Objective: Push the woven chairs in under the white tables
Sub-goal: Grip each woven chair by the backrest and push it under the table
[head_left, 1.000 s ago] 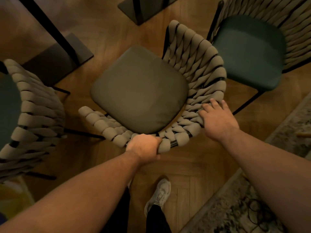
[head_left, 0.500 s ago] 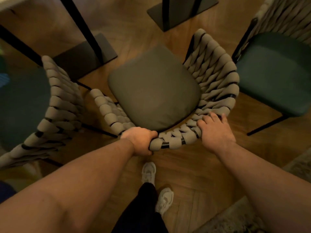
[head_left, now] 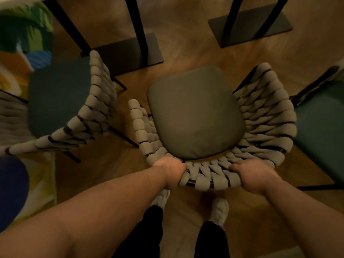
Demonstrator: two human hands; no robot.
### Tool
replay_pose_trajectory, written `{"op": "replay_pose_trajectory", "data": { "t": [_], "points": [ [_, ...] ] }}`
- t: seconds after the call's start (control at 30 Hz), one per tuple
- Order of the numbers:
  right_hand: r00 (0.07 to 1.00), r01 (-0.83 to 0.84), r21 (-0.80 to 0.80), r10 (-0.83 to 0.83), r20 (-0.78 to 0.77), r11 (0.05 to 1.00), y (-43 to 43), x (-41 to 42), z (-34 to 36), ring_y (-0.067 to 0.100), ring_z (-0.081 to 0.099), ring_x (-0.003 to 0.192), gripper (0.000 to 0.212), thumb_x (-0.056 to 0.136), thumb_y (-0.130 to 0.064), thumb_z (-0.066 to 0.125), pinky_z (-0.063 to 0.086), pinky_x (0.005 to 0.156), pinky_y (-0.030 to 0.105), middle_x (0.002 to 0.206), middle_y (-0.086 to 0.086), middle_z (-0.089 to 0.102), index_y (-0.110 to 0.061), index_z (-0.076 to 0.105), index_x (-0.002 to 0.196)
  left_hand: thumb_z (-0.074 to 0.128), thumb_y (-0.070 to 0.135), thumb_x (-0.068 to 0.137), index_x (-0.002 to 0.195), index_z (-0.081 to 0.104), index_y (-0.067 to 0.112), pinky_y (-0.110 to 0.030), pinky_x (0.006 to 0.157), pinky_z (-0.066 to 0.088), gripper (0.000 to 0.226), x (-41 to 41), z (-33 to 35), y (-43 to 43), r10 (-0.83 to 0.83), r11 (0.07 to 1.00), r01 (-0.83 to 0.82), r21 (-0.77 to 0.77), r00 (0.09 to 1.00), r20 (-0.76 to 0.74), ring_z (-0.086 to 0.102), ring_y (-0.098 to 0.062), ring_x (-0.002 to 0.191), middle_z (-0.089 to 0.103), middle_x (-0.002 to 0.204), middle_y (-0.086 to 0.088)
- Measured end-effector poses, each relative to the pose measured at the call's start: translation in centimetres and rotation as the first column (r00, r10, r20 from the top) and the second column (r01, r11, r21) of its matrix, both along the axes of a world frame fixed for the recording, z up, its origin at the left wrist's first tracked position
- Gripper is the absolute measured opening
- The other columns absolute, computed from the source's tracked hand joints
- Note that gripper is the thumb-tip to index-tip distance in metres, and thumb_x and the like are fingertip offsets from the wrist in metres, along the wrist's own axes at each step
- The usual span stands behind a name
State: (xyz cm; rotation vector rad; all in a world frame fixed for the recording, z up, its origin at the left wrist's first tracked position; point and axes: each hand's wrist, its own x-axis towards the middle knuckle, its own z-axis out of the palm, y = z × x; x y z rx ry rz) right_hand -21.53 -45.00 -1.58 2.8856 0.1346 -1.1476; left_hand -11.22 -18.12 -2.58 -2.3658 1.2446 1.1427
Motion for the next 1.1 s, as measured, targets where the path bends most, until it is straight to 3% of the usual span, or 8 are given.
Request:
{"op": "replay_pose_trajectory", "data": {
  "t": [0.13,0.23,0.3,0.37,0.43,0.67,0.83,1.1],
  "points": [
    [0.990,-0.087,0.104,0.098,-0.105,0.991,-0.9,1.6,1.0,0.013,0.058,0.119,0.054,0.092,-0.048,0.072,0.049,0.104,0.037,0.132,-0.015,0.061,-0.046,0.054,0.143,0.068,0.023,0.092,0.130,0.057,0.022,-0.048,0.099,0.047,0.039,-3.1,0.6,-2.0,0.153,0.985,-0.155,0.071,0.987,0.039,0.064,-0.028,0.108,0.057,0.103,-0.003],
    [0.980,-0.157,0.050,0.162,-0.116,0.986,-3.9,1.3,1.4,0.013,0.051,0.138,0.071,0.085,-0.054,0.076,0.038,0.119,0.043,0.146,-0.020,0.055,-0.046,0.049,0.150,0.075,0.036,0.086,0.141,0.050,0.025,-0.057,0.114,0.038,0.061,-6.4,0.8,-4.4,0.232,0.973,-0.232,-0.014,0.972,0.032,0.058,-0.029,0.125,0.062,0.130,-0.005],
    [0.983,-0.180,-0.004,0.180,-0.042,0.984,-6.1,0.7,1.0,0.011,0.054,0.135,0.059,0.090,-0.047,0.072,0.040,0.116,0.043,0.145,-0.025,0.055,-0.049,0.052,0.145,0.073,0.042,0.087,0.135,0.053,0.027,-0.054,0.109,0.042,0.054,-7.8,0.3,-5.8,0.300,0.954,-0.297,-0.046,0.950,0.083,0.060,-0.028,0.119,0.064,0.130,-0.004],
    [0.985,-0.169,-0.026,0.170,0.036,0.985,-7.6,0.4,0.2,0.008,0.062,0.111,0.038,0.097,-0.037,0.065,0.050,0.097,0.036,0.126,-0.021,0.067,-0.050,0.059,0.133,0.061,0.034,0.095,0.121,0.059,0.030,-0.050,0.102,0.045,0.026,-8.0,-0.5,-6.2,0.357,0.934,-0.348,-0.087,0.924,0.138,0.064,-0.025,0.102,0.070,0.114,-0.002],
    [0.981,-0.190,-0.023,0.191,0.042,0.982,-7.7,0.6,-0.4,0.009,0.063,0.100,0.033,0.099,-0.034,0.061,0.053,0.088,0.035,0.114,-0.017,0.069,-0.047,0.062,0.129,0.055,0.030,0.097,0.112,0.061,0.032,-0.048,0.100,0.045,0.016,-7.9,-1.1,-5.8,0.352,0.935,-0.338,-0.109,0.923,0.155,0.067,-0.024,0.093,0.070,0.101,0.001],
    [0.965,-0.237,0.053,0.228,0.127,0.970,-4.3,4.3,-0.1,0.014,0.064,0.093,0.019,0.101,-0.032,0.059,0.054,0.081,0.035,0.103,-0.012,0.068,-0.040,0.064,0.118,0.061,0.036,0.091,0.108,0.066,0.037,-0.040,0.093,0.047,0.018,-2.7,-0.9,-2.4,0.354,0.935,-0.337,-0.107,0.899,0.259,0.068,-0.019,0.091,0.071,0.098,0.007],
    [0.968,-0.185,0.071,0.170,0.183,0.980,-0.9,8.7,0.3,0.017,0.065,0.090,0.024,0.101,-0.025,0.061,0.054,0.082,0.037,0.100,-0.008,0.068,-0.039,0.064,0.120,0.065,0.037,0.094,0.123,0.062,0.043,-0.043,0.110,0.040,0.030,2.5,-0.7,-0.3,0.379,0.922,-0.382,-0.062,0.863,0.334,0.067,-0.017,0.103,0.072,0.107,0.010],
    [0.961,-0.192,0.047,0.178,0.214,0.980,1.1,15.9,0.0,0.016,0.057,0.081,0.026,0.103,-0.027,0.059,0.047,0.076,0.035,0.090,-0.011,0.059,-0.040,0.065,0.124,0.070,0.038,0.093,0.128,0.063,0.047,-0.043,0.109,0.042,0.036,9.3,-0.8,1.6,0.422,0.905,-0.413,-0.104,0.837,0.348,0.066,-0.015,0.107,0.071,0.108,0.012]
  ]
}}
